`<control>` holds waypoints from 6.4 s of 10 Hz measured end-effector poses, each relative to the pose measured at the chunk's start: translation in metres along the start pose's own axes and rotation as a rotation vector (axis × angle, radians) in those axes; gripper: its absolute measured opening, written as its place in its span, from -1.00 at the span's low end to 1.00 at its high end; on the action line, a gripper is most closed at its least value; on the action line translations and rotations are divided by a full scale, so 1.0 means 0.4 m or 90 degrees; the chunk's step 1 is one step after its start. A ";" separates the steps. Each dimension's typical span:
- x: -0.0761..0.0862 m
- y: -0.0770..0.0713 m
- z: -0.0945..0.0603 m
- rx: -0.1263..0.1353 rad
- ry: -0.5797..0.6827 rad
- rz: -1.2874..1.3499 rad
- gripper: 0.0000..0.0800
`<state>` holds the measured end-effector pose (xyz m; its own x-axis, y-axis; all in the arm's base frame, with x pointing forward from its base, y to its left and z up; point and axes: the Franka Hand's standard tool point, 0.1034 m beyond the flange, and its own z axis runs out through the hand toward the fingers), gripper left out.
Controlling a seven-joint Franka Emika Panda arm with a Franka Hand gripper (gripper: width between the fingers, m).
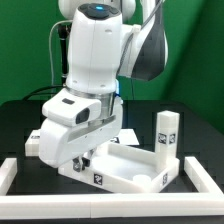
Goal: Assemble desk
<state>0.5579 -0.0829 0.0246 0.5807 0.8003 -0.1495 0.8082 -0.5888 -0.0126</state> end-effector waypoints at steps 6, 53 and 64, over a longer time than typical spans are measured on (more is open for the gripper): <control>0.133 0.047 -0.032 -0.044 -0.004 -0.280 -0.86; -0.040 0.161 -0.289 -0.037 -0.067 -0.145 0.62; -0.265 0.135 -0.175 0.063 -0.049 0.369 0.62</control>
Offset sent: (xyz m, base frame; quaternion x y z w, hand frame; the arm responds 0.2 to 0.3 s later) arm 0.0397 0.0347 0.0018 -0.0137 0.0313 -0.2290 0.9728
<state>0.5467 -0.1914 0.1089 0.9128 0.3367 -0.2311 0.3462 -0.9382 0.0004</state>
